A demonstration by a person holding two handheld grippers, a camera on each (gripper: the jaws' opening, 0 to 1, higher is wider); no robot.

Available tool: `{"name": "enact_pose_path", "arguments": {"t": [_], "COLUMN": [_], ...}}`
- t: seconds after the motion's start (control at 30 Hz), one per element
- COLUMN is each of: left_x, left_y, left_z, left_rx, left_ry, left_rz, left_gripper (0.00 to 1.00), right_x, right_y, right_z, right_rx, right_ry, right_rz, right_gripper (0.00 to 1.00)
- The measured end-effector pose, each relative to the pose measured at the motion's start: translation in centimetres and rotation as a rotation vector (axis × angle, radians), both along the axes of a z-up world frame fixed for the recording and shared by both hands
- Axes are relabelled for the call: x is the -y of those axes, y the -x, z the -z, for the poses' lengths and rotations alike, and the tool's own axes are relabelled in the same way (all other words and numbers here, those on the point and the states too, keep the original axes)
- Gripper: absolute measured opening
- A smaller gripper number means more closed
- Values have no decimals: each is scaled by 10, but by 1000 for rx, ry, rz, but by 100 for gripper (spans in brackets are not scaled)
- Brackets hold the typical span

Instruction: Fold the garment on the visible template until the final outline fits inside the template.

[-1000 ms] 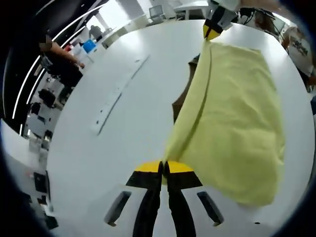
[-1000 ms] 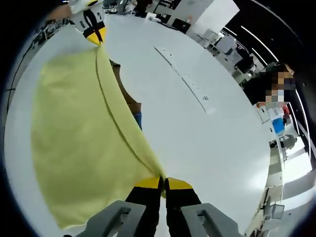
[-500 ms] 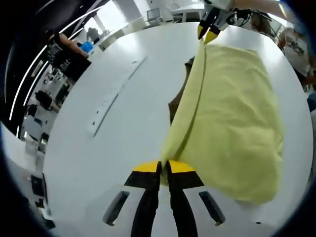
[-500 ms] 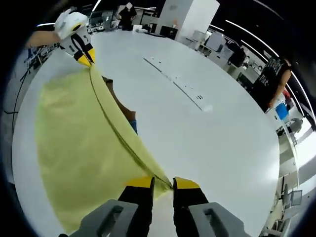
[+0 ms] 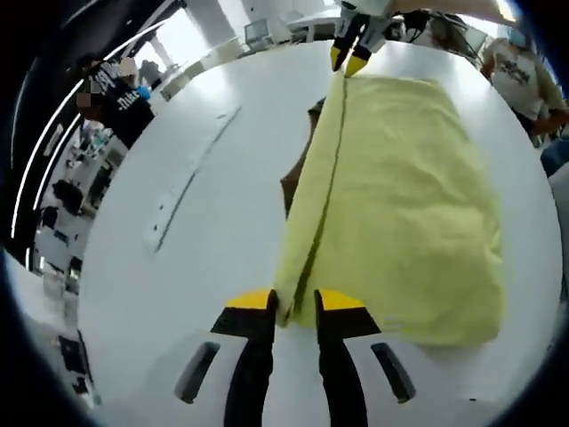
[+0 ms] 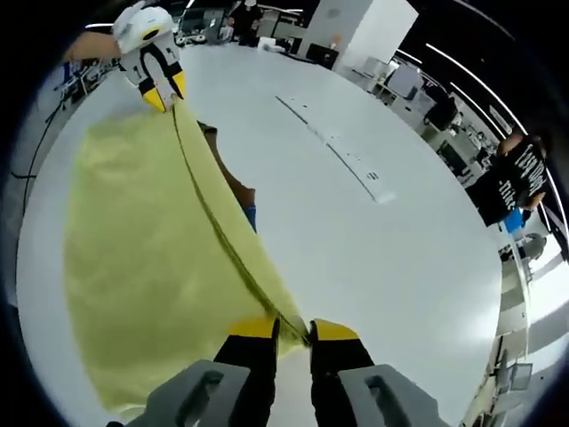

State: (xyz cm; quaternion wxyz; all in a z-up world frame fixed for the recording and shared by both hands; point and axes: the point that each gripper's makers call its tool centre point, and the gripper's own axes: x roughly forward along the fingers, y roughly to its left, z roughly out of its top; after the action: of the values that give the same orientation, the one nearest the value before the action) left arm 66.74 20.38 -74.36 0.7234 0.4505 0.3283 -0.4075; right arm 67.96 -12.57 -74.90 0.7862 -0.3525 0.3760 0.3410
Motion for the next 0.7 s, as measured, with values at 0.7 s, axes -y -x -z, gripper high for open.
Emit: {"name": "enact_pose_path", "arguments": {"t": [0.7], "left_x": [-10], "left_y": [-31], "left_z": [-14], "left_rx": [1], "left_ry": [245], "left_rz": [-369], "left_gripper": [7], "right_x": [5], "right_y": [-22], "right_z": [-18], "right_rx": [37], "right_ry": [-219], "right_rz": [300], "right_gripper": [0]}}
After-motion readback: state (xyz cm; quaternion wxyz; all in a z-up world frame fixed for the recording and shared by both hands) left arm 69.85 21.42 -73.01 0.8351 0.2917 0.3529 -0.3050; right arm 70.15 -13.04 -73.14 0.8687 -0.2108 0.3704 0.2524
